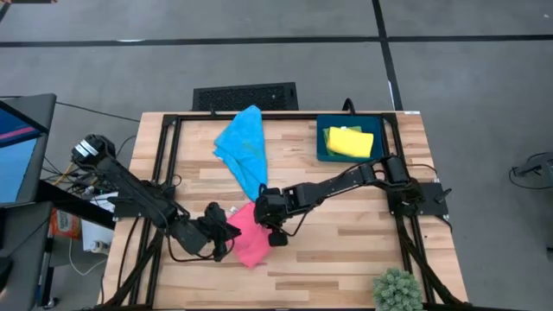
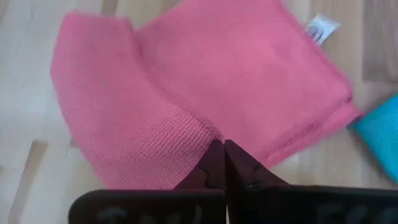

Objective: Fold microfiber towels
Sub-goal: Fold the pink microfiber towel

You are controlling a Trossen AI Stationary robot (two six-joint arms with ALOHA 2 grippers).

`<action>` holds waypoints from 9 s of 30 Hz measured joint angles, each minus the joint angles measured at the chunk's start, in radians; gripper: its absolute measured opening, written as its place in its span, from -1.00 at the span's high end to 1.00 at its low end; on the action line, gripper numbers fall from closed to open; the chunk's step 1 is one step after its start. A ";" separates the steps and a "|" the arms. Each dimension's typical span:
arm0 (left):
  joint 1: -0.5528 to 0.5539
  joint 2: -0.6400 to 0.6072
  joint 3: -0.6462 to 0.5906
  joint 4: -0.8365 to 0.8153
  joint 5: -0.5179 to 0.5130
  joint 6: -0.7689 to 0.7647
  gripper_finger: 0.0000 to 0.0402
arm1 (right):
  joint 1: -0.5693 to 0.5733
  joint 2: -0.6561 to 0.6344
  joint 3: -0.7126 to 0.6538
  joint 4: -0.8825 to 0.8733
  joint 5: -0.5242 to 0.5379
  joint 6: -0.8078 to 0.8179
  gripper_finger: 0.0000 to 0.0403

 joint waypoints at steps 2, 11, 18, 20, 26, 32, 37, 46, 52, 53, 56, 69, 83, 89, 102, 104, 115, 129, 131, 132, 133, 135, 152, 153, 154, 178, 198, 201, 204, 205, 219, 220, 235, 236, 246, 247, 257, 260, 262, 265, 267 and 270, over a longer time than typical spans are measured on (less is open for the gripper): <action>-0.007 0.005 0.000 0.071 -0.001 0.061 0.84 | -0.004 -0.002 -0.016 0.026 0.012 0.004 0.96; -0.009 0.153 0.003 0.244 0.056 0.192 0.99 | -0.017 0.030 -0.018 0.077 0.025 0.014 0.94; -0.007 0.270 0.003 0.314 0.155 0.189 1.00 | 0.000 0.060 -0.023 0.024 0.012 0.039 0.94; -0.007 0.295 0.003 0.340 0.170 0.187 1.00 | 0.000 0.060 -0.021 0.040 0.023 0.031 0.94; -0.007 0.314 0.003 0.352 0.204 0.190 1.00 | -0.022 0.061 -0.021 0.043 0.029 0.053 0.94; -0.006 0.341 0.003 0.322 0.296 0.220 1.00 | -0.041 0.061 -0.020 0.062 0.025 0.061 0.94; -0.006 0.350 0.003 0.267 0.283 0.167 1.00 | -0.037 0.061 -0.020 0.048 0.021 0.068 0.89; -0.006 0.354 -0.003 0.261 0.289 0.142 1.00 | -0.026 -0.023 -0.020 -0.024 0.012 0.112 0.76; -0.007 0.354 -0.003 0.255 0.289 0.132 1.00 | -0.011 -0.073 -0.019 0.021 0.045 0.140 0.75; -0.007 0.354 -0.003 0.256 0.288 0.132 1.00 | -0.006 -0.073 -0.019 0.020 0.051 0.142 0.75; -0.007 0.354 -0.003 0.256 0.289 0.132 1.00 | 0.011 -0.066 -0.020 0.022 0.052 0.142 0.75; -0.044 0.250 0.036 0.254 0.340 0.064 1.00 | 0.049 -0.002 -0.023 0.114 0.066 0.107 0.75; -0.007 0.337 0.050 0.328 0.087 0.254 1.00 | 0.030 -0.001 -0.040 0.116 0.082 0.106 0.75; 0.004 0.433 0.052 0.301 0.176 0.165 1.00 | 0.021 -0.001 -0.040 0.109 0.083 0.105 0.75; -0.035 0.481 0.053 0.264 0.216 0.038 1.00 | -0.029 -0.027 -0.040 0.033 0.075 0.123 0.75; -0.035 0.481 0.053 0.265 0.215 0.036 1.00 | -0.024 -0.054 -0.040 0.032 0.075 0.131 0.75; -0.035 0.441 0.069 0.257 0.182 0.053 1.00 | 0.113 -0.042 -0.042 0.143 0.073 0.116 0.75; -0.038 0.444 0.069 0.142 0.190 0.035 1.00 | 0.111 0.108 -0.036 0.161 0.065 0.150 0.75; -0.038 0.444 0.069 0.135 0.191 0.035 1.00 | 0.107 0.101 -0.037 0.156 0.065 0.150 0.75; -0.038 0.444 0.069 0.132 0.193 0.035 1.00 | 0.104 0.092 -0.039 0.145 0.067 0.150 0.75; -0.038 0.444 0.069 0.131 0.198 0.035 1.00 | 0.100 0.083 -0.040 0.137 0.069 0.150 0.75; -0.042 0.443 0.070 0.129 0.201 0.029 1.00 | 0.091 0.060 -0.041 0.133 0.077 0.150 0.75; -0.048 0.374 0.069 0.111 0.056 -0.043 1.00 | 0.055 0.080 -0.042 0.125 0.076 0.095 0.75; -0.048 0.388 0.069 0.103 0.056 -0.049 1.00 | 0.055 0.081 -0.042 0.122 0.075 0.094 0.75; -0.048 0.401 0.069 0.106 0.056 -0.050 1.00 | 0.055 0.082 -0.042 0.124 0.075 0.094 0.75; -0.044 0.202 0.069 -0.043 0.113 -0.217 1.00 | -0.052 -0.029 -0.040 0.112 0.070 0.234 0.73; -0.080 0.181 -0.018 -0.440 0.000 -0.881 0.00 | -0.138 0.015 -0.041 0.139 0.051 0.316 -0.26; -0.080 0.237 -0.018 -0.437 0.014 -0.925 -0.03 | -0.138 0.035 -0.040 0.150 0.048 0.316 -0.24; -0.080 0.276 -0.017 -0.426 0.036 -0.939 -0.03 | -0.138 0.047 -0.037 0.187 0.048 0.316 -0.21; -0.081 0.288 -0.014 -0.425 0.032 -0.944 -0.03 | -0.138 0.051 -0.037 0.190 0.048 0.316 -0.21; -0.045 0.317 -0.015 -0.408 0.031 -0.929 0.08 | -0.140 0.125 -0.029 0.257 0.017 0.349 -0.19; -0.041 0.317 -0.015 -0.406 0.031 -0.929 0.10 | -0.140 0.129 -0.029 0.264 0.017 0.348 -0.19; -0.013 0.321 -0.019 -0.383 0.028 -0.880 0.86 | -0.147 0.126 -0.031 0.260 -0.007 0.349 0.06; -0.012 0.322 -0.019 -0.380 0.026 -0.880 0.93 | -0.154 0.121 -0.032 0.253 -0.025 0.349 0.07; -0.008 0.320 0.035 -0.376 0.027 -0.693 0.99 | -0.204 0.055 -0.032 0.220 -0.180 0.379 0.04; -0.009 0.317 0.048 -0.374 0.024 -0.652 0.99 | -0.198 0.055 -0.032 0.210 -0.178 0.379 0.03; 0.012 0.317 0.086 -0.414 0.010 -0.532 1.00 | -0.147 0.066 -0.036 0.194 -0.106 0.369 0.02; 0.019 0.316 0.086 -0.414 0.009 -0.509 1.00 | -0.135 0.066 -0.036 0.194 -0.043 0.355 0.03; 0.023 0.316 0.087 -0.414 0.009 -0.503 1.00 | -0.129 0.080 -0.034 0.200 -0.028 0.360 0.03; 0.031 0.315 0.087 -0.411 0.007 -0.491 1.00 | -0.114 0.092 -0.037 0.184 -0.015 0.373 0.02; 0.037 0.314 0.087 -0.411 0.007 -0.479 1.00 | -0.101 0.115 -0.031 0.208 0.012 0.378 0.02; 0.044 0.314 0.087 -0.411 0.007 -0.462 1.00 | -0.093 0.112 -0.033 0.194 0.024 0.378 0.05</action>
